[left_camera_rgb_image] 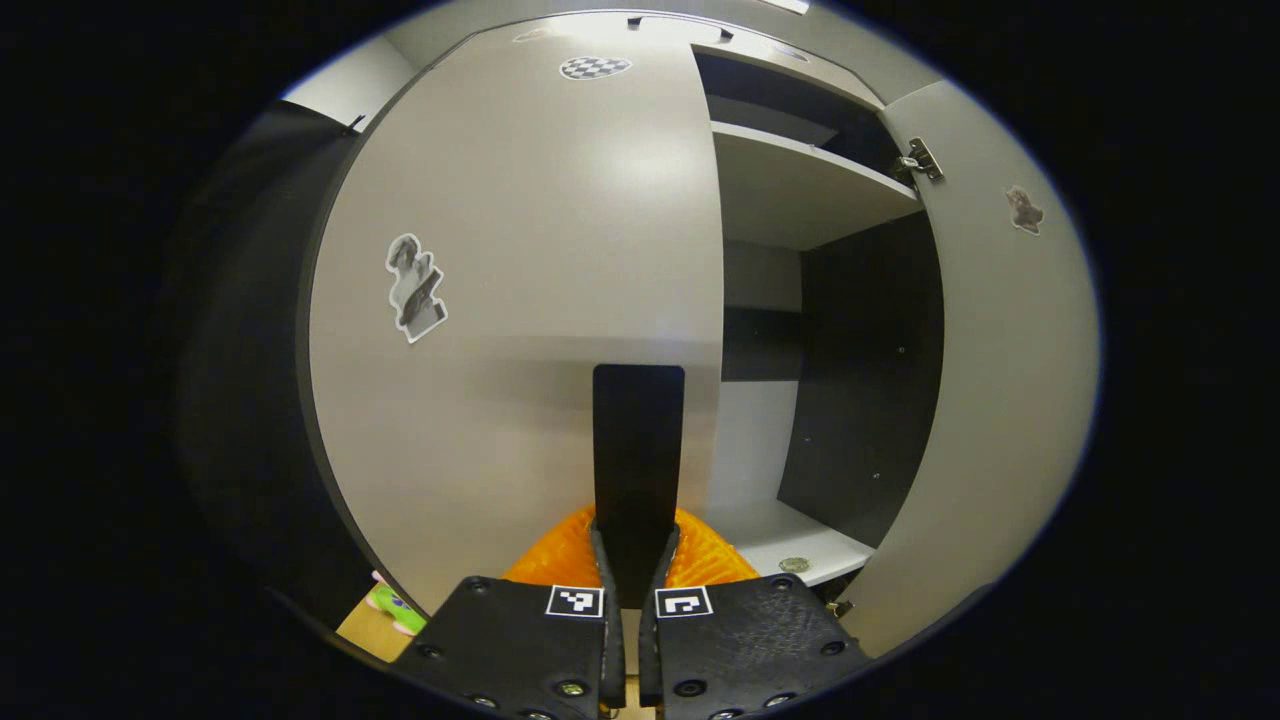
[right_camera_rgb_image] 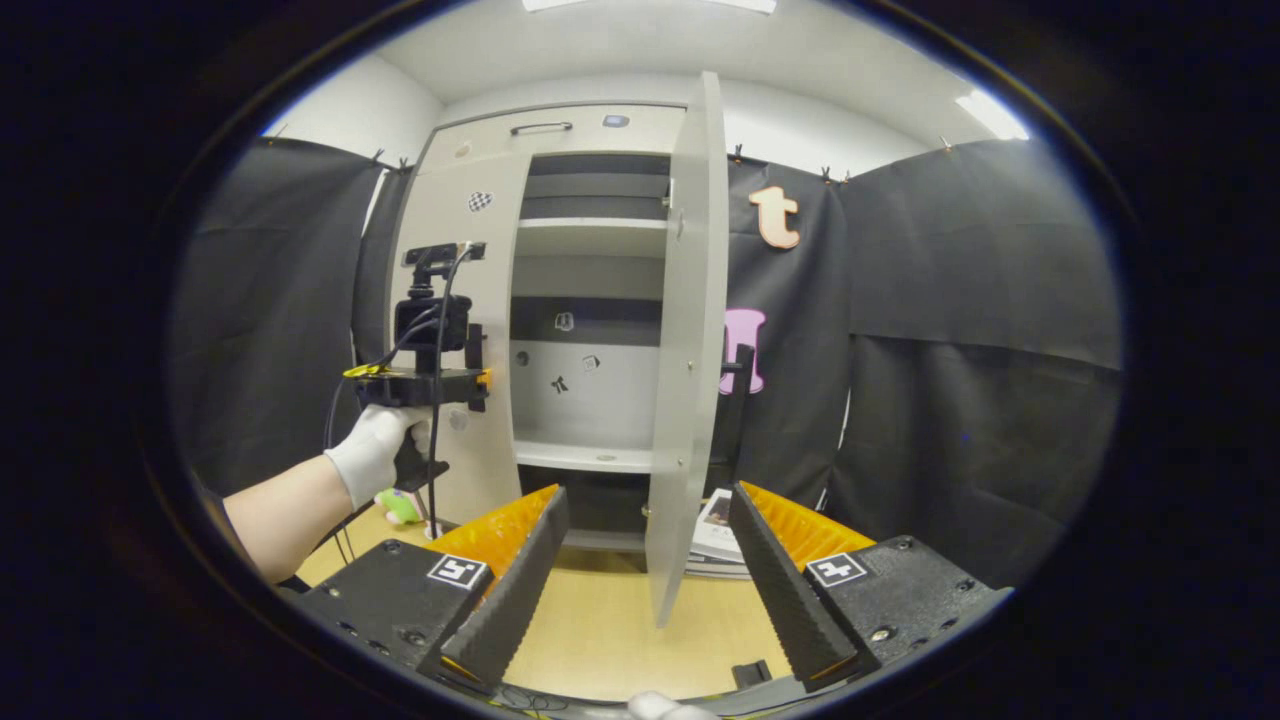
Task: Open the right door of the double-door shoe cabinet with the right hand, and open the left door with the left hand.
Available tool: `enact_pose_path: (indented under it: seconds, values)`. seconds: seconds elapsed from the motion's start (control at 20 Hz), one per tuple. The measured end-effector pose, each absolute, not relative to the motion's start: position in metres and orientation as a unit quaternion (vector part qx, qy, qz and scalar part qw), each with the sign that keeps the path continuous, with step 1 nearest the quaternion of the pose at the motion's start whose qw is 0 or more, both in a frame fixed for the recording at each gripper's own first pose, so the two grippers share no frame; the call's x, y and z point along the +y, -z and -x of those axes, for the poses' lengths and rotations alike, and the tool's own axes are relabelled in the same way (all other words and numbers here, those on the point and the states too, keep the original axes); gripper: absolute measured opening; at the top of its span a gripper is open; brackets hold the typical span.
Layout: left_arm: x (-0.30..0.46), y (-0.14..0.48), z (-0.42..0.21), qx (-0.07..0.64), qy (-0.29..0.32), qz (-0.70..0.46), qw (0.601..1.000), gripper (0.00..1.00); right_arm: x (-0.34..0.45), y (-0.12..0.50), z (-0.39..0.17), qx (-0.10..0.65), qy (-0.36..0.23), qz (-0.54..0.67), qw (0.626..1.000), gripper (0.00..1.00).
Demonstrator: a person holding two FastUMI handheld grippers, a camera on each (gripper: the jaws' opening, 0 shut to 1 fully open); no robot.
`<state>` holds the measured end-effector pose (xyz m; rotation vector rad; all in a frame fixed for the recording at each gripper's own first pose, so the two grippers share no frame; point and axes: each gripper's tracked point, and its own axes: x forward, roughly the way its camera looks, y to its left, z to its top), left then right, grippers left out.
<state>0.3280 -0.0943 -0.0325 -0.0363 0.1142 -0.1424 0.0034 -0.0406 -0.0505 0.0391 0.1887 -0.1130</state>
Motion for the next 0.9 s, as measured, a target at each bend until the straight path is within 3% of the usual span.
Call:
enact_pose_path:
  seconds: [0.15,0.9]
  values:
    - [-0.092,0.032,-0.321,0.057,0.081,0.015,0.995,0.05,-0.038,0.049,-0.001,0.089,0.051,-0.017,0.995,1.0]
    - [-0.062,0.03,-0.258,0.05,0.119,0.014,0.992,0.05,0.016,0.049,0.025,0.085,-0.007,-0.027,0.996,0.97]
